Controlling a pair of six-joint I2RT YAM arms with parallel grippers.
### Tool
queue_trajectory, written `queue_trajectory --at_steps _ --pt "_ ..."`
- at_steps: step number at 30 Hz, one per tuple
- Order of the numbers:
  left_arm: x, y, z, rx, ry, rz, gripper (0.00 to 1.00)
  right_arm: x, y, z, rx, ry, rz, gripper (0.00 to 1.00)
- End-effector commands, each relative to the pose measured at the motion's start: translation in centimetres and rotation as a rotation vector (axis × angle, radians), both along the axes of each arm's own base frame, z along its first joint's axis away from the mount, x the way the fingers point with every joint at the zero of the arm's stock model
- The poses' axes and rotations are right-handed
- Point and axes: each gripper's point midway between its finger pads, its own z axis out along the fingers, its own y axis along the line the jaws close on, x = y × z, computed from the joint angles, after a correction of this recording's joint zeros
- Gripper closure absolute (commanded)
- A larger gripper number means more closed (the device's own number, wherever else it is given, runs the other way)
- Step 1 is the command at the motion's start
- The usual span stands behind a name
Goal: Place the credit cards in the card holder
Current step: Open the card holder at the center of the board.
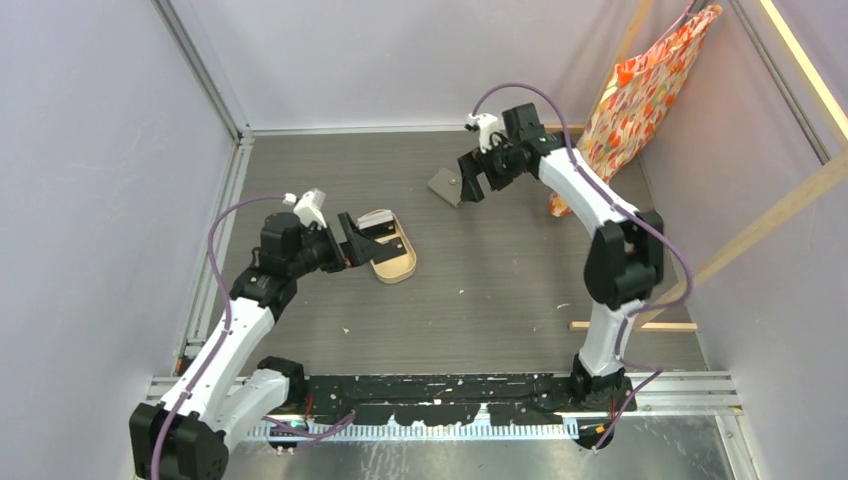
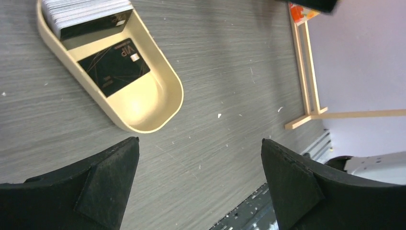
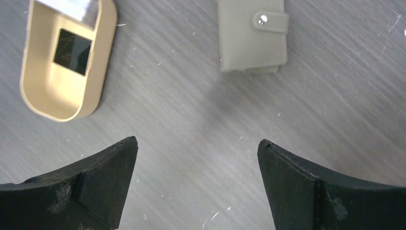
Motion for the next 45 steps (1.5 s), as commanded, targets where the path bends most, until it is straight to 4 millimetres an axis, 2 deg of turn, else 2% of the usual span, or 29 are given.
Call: queue_trajectory --at_steps 1,3,9,12,16,22,30,35,40,43,45 --pt "0.9 -1.2 1.3 0.113 -0.179 0.0 0.0 2.2 0.5 -1.0 -0.033 0.039 0.01 0.0" --pt "0.6 -1.6 0.6 0.118 -0.204 -0.003 0.0 3.1 0.4 -2.0 -0.061 0.051 -0.015 0.0" --pt "0.6 -1.9 0.2 0.011 -0.27 0.036 0.0 4.2 0.7 -4.6 -0.133 0.081 -0.027 0.0" --pt "0.7 -1.9 0.0 0.003 -0.265 0.042 0.0 4.4 1.4 -5.9 -0.165 0.077 -0.019 0.0" --pt "0.8 -1.7 -0.5 0.01 -0.254 0.054 0.0 5.9 3.0 -7.6 -0.234 0.03 -0.024 0.01" --pt "0.5 -1.3 -0.7 0.018 -0.253 0.071 0.0 8.8 3.5 -10.2 -0.335 0.001 -0.059 0.16" --pt "0.4 -1.0 -0.6 0.019 -0.262 0.082 0.0 9.6 3.6 -12.2 -0.467 -0.069 -0.034 0.26" --pt "0.3 -1.0 -0.5 0.017 -0.26 0.079 0.0 9.3 3.5 -13.2 -0.522 -0.091 -0.001 0.42" --pt "0.0 -1.1 -0.5 0.012 -0.255 0.072 0.0 8.5 2.8 -14.5 -0.574 -0.094 0.033 0.69" --pt "-0.4 -1.3 -0.3 -0.002 -0.248 0.057 0.0 7.5 2.7 -14.0 -0.562 -0.104 0.061 0.87" --pt "-0.8 -1.6 0.0 -0.021 -0.244 0.041 0.0 6.7 2.7 -12.8 -0.541 -0.124 0.083 0.97"
